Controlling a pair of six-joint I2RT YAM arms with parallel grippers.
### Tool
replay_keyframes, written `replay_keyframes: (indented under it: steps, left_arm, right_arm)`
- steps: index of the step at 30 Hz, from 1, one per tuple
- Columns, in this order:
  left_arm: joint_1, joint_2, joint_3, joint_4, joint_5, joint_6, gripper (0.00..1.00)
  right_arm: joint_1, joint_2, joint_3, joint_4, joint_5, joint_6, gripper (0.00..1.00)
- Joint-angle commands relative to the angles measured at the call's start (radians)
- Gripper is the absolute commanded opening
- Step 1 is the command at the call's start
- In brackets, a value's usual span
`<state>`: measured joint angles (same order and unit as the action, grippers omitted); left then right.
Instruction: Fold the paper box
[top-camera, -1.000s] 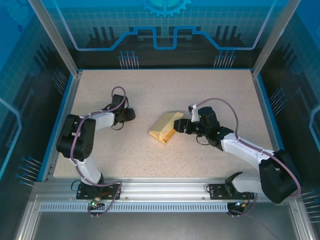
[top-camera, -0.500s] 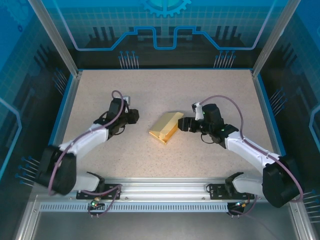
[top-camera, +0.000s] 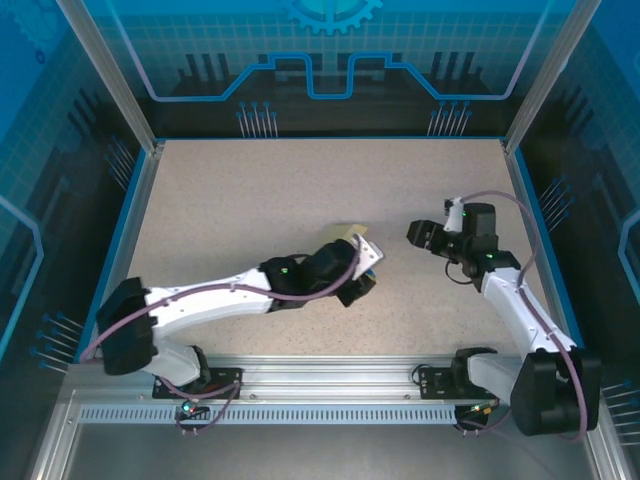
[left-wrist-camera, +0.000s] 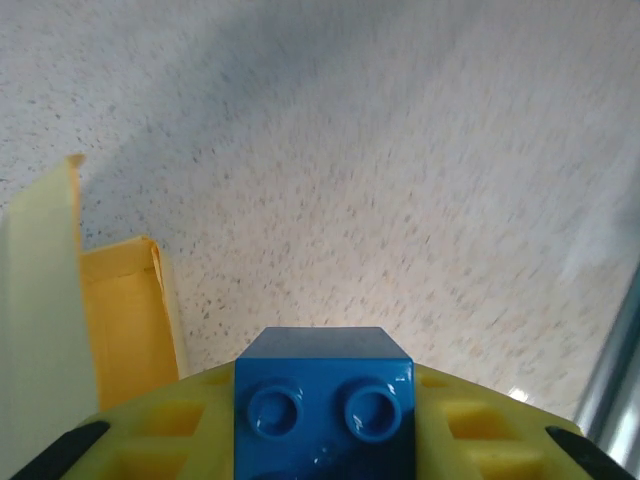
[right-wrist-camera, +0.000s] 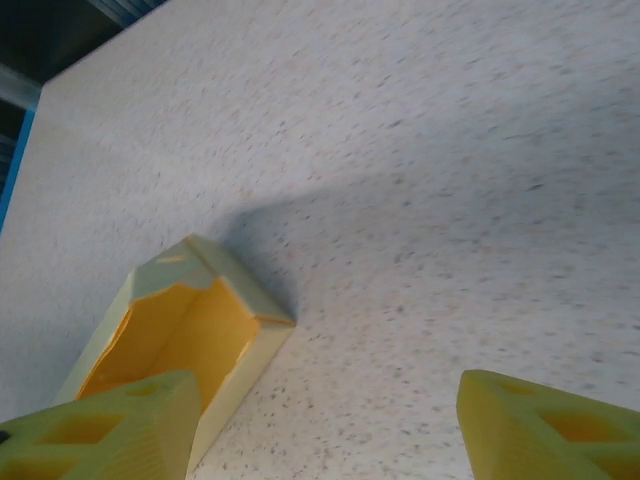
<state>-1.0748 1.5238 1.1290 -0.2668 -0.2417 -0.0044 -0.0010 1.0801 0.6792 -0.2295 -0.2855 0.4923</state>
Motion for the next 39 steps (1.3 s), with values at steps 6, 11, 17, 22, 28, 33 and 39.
replay_keyframes:
  steps: [6, 11, 17, 22, 28, 33, 39]
  left_arm:
    - [-0.007, 0.238, 0.229, -0.241, -0.202, 0.190, 0.26]
    - [-0.007, 0.355, 0.328, -0.300, -0.329, 0.254, 0.26]
    - [-0.006, 0.440, 0.385, -0.317, -0.491, 0.318, 0.25]
    - [-0.005, 0.477, 0.396, -0.308, -0.554, 0.338, 0.26]
    - [-0.004, 0.514, 0.394, -0.284, -0.649, 0.370, 0.27]
    - [0.001, 0.522, 0.368, -0.251, -0.680, 0.405, 0.29]
    - [-0.001, 0.537, 0.357, -0.221, -0.704, 0.436, 0.30]
  right_arm:
    - [-0.129, -0.075, -0.093, -0.063, -0.070, -0.015, 0.70]
    - [-0.129, -0.077, -0.092, -0.060, -0.066, -0.017, 0.70]
    - [-0.131, -0.078, -0.099, -0.051, -0.067, -0.015, 0.70]
    - [-0.131, -0.077, -0.101, -0.044, -0.079, -0.014, 0.70]
    - [-0.134, -0.074, -0.105, -0.036, -0.093, -0.014, 0.70]
    - [-0.133, -0.074, -0.112, -0.029, -0.099, -0.015, 0.70]
    - [-0.134, -0.071, -0.113, -0.026, -0.108, -0.016, 0.70]
